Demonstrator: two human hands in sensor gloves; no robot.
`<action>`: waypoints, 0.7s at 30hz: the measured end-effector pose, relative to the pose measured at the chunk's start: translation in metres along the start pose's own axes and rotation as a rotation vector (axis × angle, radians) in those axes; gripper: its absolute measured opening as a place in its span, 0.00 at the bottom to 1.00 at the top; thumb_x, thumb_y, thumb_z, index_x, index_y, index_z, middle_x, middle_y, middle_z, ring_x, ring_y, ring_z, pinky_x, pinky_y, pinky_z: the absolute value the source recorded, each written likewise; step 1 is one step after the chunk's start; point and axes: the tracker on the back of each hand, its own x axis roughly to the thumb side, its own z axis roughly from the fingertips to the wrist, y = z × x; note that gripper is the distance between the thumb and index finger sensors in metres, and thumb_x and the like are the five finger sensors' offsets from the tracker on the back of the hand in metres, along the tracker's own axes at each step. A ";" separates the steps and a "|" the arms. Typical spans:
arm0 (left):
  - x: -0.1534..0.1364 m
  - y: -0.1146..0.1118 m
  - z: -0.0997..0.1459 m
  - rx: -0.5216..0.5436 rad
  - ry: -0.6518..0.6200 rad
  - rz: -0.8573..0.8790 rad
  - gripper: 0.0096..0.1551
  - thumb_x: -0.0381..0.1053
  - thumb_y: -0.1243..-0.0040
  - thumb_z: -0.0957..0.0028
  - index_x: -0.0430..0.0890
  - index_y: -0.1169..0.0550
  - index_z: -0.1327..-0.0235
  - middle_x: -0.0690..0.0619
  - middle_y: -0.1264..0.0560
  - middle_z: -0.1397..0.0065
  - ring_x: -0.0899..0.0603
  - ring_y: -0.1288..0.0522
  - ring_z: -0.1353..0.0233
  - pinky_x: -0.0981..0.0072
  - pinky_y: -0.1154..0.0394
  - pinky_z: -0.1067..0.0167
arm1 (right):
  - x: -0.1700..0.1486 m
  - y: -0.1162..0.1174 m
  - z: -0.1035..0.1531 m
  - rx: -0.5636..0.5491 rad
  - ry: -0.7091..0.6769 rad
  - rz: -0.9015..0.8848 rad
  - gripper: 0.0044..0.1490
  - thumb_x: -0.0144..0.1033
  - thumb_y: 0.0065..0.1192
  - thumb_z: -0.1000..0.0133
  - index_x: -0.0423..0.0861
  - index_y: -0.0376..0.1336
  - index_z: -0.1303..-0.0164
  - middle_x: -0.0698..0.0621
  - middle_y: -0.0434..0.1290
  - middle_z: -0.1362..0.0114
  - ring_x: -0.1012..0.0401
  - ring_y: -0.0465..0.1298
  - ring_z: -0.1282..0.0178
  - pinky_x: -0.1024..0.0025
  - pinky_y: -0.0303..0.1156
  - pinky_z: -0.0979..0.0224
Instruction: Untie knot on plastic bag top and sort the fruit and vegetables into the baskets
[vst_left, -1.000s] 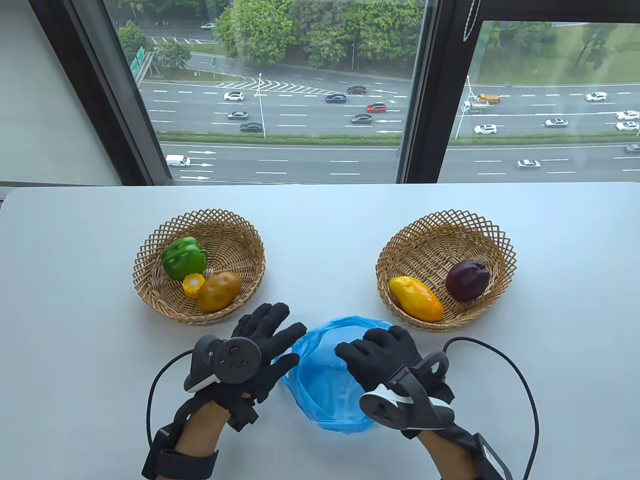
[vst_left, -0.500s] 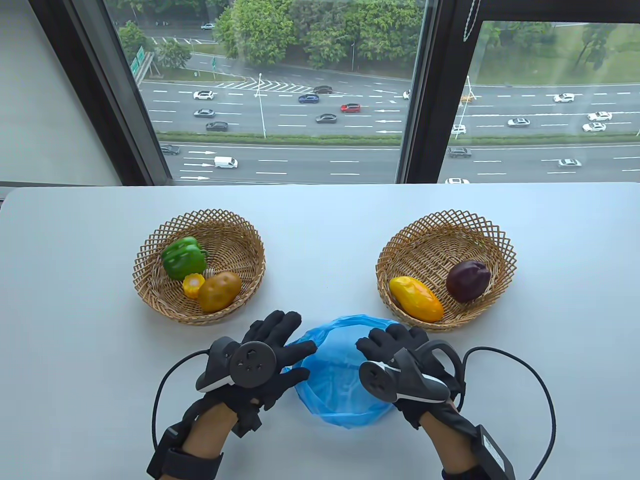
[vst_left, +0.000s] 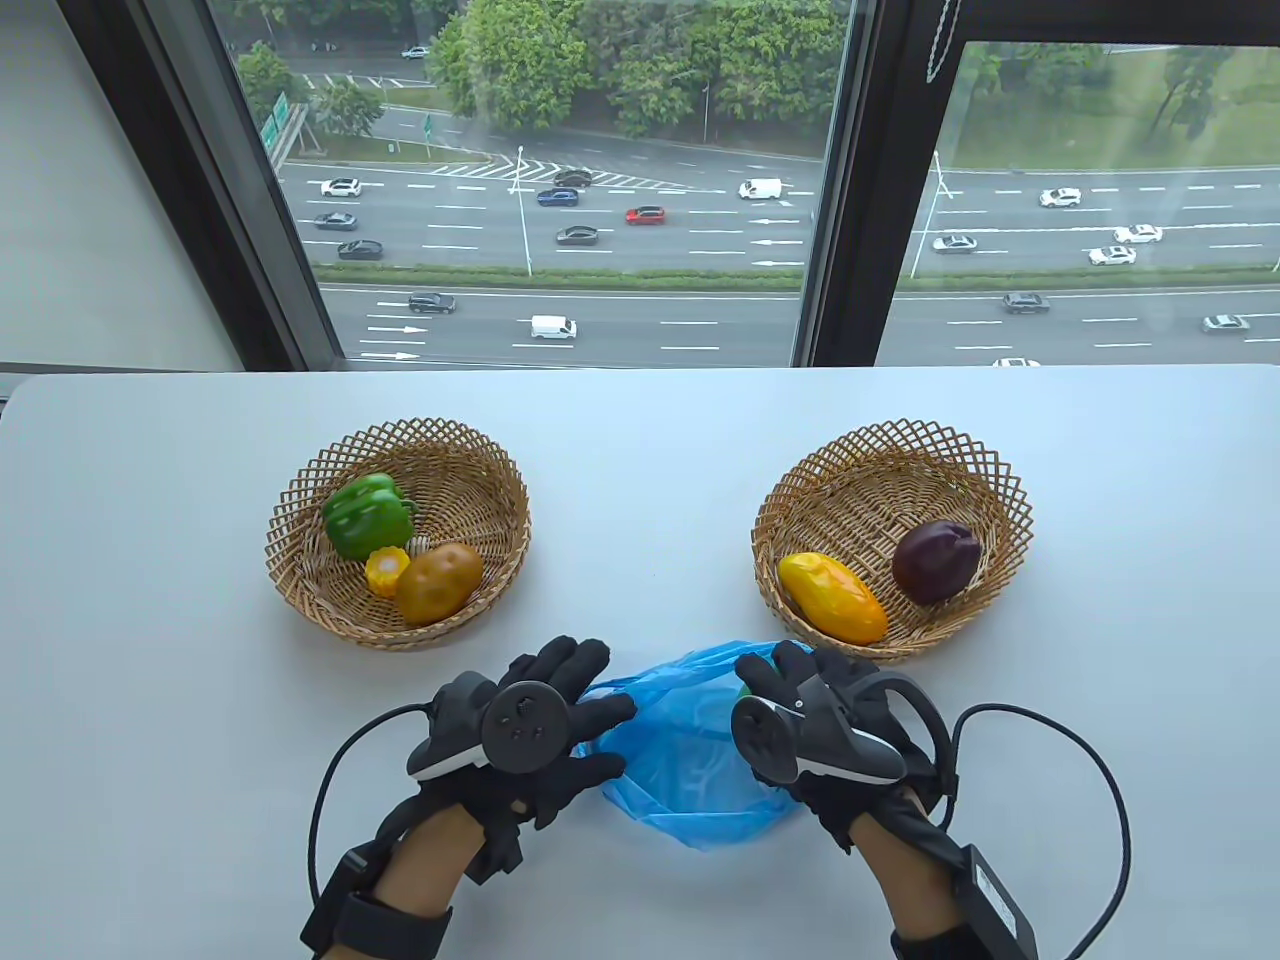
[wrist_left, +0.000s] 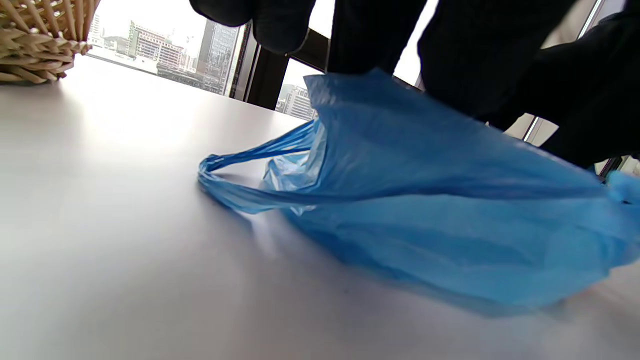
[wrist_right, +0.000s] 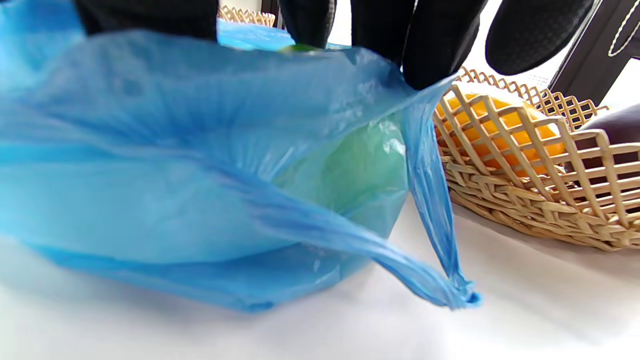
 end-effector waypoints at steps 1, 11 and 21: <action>0.000 0.000 0.000 -0.003 0.001 0.001 0.37 0.65 0.36 0.51 0.54 0.22 0.27 0.43 0.44 0.11 0.30 0.51 0.16 0.31 0.49 0.27 | 0.001 0.001 0.000 0.012 0.002 0.013 0.67 0.58 0.78 0.48 0.45 0.45 0.09 0.33 0.55 0.12 0.33 0.63 0.21 0.29 0.63 0.28; 0.001 0.000 0.000 -0.018 0.002 0.003 0.35 0.65 0.37 0.51 0.55 0.20 0.29 0.43 0.44 0.12 0.30 0.51 0.16 0.31 0.49 0.27 | 0.011 0.015 -0.012 0.001 0.012 0.160 0.72 0.54 0.82 0.50 0.46 0.39 0.08 0.33 0.50 0.13 0.36 0.63 0.23 0.29 0.62 0.27; 0.000 0.001 0.000 -0.004 0.004 0.001 0.36 0.65 0.37 0.51 0.54 0.22 0.28 0.43 0.45 0.11 0.30 0.51 0.16 0.31 0.50 0.27 | 0.018 0.009 -0.005 -0.088 -0.128 -0.002 0.73 0.71 0.77 0.56 0.48 0.47 0.09 0.38 0.57 0.15 0.35 0.63 0.23 0.21 0.59 0.28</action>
